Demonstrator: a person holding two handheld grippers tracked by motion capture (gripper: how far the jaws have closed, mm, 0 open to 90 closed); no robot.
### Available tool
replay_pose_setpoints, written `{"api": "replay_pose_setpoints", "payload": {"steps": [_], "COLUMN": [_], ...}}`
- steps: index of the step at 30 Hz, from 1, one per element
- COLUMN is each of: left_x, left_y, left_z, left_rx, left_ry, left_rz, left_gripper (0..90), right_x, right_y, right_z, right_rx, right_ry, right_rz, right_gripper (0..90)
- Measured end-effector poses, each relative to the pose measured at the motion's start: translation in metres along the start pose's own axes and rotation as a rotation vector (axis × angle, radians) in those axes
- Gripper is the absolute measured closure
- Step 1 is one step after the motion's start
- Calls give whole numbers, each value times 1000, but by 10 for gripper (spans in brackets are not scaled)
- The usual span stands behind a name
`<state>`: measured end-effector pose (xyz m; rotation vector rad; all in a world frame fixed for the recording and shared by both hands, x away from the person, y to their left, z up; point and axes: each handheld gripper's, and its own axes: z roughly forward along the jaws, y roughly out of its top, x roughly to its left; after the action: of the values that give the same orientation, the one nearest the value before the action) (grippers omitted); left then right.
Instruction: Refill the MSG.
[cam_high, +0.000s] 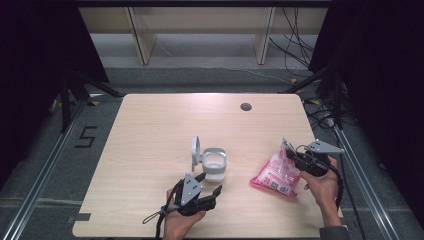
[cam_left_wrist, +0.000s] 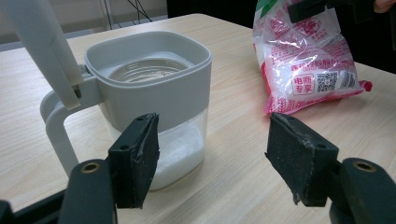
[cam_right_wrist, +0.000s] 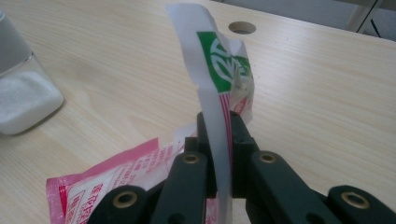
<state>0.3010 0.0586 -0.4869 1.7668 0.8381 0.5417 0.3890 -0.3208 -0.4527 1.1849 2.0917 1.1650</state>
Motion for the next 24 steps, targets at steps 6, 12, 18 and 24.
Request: {"api": "replay_pose_setpoints", "payload": {"steps": [6,12,18,24], "left_x": [0,2,7,10], "left_y": [-1,-1,1,0], "left_z": [-2,-4,-8,-9], "left_rx": [-6,-10,-6,-5], "left_ry": [5,7,24,29], "left_rz": [-6,-22,-1,2], "left_gripper": [338,338,340,340], "right_x": [-5,-3,-8,-11], "right_y": [-3,-6,-9,-15], "right_z": [1,0,-2,-6], "right_rx": [-10,14,-15,-15], "right_ry": [-21,-39,-51,-90], "right_rz": [16,119,124,209], "right_gripper": [865,802,744,653]}}
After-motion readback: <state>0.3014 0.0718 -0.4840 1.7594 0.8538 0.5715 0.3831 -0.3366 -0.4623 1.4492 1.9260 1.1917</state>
